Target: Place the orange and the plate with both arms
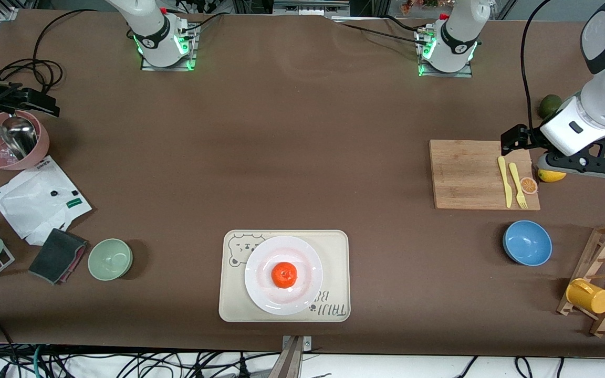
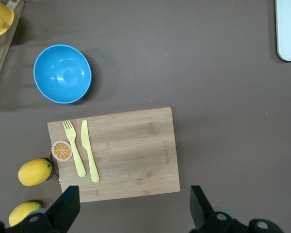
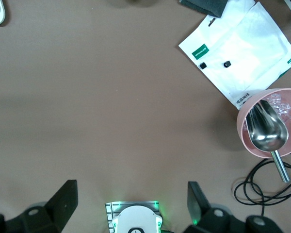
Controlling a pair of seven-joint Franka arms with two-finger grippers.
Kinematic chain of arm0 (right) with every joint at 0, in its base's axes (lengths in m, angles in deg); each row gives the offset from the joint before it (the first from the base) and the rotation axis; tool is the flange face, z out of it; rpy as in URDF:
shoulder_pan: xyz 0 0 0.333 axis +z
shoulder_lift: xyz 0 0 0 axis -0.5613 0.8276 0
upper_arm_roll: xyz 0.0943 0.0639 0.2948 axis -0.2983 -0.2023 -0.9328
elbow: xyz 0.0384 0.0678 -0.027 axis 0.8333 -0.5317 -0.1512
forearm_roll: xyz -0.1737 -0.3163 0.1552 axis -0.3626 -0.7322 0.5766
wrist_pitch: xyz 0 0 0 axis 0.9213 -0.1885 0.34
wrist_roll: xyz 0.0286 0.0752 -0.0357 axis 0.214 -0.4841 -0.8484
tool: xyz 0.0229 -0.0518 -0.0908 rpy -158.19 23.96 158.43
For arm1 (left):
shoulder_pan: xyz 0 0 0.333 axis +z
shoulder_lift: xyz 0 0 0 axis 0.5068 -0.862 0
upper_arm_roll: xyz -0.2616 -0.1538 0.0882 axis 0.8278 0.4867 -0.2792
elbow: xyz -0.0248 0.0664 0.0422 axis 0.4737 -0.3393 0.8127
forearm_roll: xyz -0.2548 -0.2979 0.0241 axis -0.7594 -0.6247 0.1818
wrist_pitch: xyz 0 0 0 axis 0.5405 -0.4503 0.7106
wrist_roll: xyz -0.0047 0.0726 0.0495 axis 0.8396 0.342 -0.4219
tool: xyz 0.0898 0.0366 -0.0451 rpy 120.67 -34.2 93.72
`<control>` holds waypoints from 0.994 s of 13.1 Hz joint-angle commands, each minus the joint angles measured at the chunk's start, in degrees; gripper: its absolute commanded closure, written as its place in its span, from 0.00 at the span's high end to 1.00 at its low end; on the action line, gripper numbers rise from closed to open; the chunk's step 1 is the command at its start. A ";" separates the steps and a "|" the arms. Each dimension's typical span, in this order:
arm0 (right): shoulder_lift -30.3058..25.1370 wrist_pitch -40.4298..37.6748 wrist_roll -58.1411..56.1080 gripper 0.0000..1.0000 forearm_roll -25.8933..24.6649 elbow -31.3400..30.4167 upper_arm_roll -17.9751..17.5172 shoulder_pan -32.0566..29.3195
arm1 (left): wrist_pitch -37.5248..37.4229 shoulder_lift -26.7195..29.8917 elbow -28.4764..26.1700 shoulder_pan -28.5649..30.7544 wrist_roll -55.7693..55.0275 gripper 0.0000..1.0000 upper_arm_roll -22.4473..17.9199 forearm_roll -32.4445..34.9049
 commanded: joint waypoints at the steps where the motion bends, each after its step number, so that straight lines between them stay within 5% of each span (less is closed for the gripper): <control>1: 1.42 -1.73 0.40 1.00 0.47 2.60 -1.74 -1.79 | -0.68 0.66 -0.05 0.15 0.93 1.00 -0.03 -1.48; 13: 2.57 0.89 0.58 1.00 0.91 4.45 -1.65 -1.17 | -0.68 0.66 -0.05 0.15 0.93 1.00 -0.03 -1.56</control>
